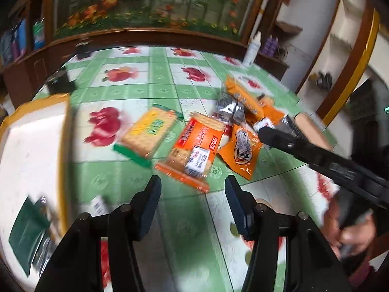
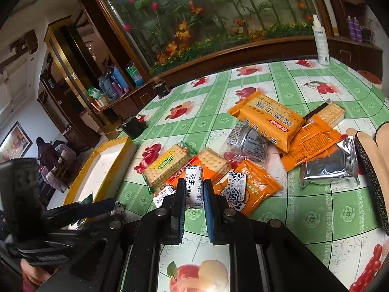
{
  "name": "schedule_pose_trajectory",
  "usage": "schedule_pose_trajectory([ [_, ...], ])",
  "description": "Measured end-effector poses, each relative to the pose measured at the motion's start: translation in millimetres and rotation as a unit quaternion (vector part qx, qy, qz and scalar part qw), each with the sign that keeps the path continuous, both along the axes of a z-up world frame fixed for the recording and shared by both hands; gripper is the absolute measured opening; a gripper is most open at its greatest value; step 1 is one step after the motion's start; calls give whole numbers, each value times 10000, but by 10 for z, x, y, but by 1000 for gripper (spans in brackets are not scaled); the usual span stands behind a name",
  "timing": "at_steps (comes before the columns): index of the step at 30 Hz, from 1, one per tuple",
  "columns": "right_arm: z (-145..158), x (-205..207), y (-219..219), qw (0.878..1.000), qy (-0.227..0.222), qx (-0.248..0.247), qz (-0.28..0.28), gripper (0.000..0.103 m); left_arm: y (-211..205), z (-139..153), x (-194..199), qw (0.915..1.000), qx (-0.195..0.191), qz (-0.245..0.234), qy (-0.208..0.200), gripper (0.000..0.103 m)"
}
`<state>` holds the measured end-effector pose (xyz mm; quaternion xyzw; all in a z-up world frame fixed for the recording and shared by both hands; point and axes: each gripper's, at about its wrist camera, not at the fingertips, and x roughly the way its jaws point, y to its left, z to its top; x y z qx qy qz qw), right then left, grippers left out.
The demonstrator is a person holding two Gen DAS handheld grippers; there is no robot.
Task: Organize snacks
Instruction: 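Grasp a small white candy with the right gripper while the left grasps a white-blue box, then carry both small items into the tray and open both grippers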
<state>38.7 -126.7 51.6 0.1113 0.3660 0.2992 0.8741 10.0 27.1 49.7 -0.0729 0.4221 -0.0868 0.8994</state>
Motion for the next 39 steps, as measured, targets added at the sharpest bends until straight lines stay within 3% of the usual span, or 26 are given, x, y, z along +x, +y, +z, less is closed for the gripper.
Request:
schedule_pose_trajectory([
  [6, 47, -14, 14, 9999, -75, 44, 95, 15, -119, -185, 277, 9995, 235, 11, 210, 49],
  [8, 37, -8, 3, 9999, -63, 55, 118, 15, -140, -251, 331, 9993, 262, -21, 270, 25],
  [10, 31, -19, 18, 9999, -45, 36, 129, 15, -152, -262, 338, 9995, 256, 19, 188, 20],
  [25, -40, -90, 251, 9992, -106, -195, 344, 15, 150, 90, -186, 9976, 345, 411, -437, 20],
  [39, -47, -328, 970, 9947, -28, -172, 1014, 15, 774, 243, -610, 9917, 258, 1013, -750, 20],
])
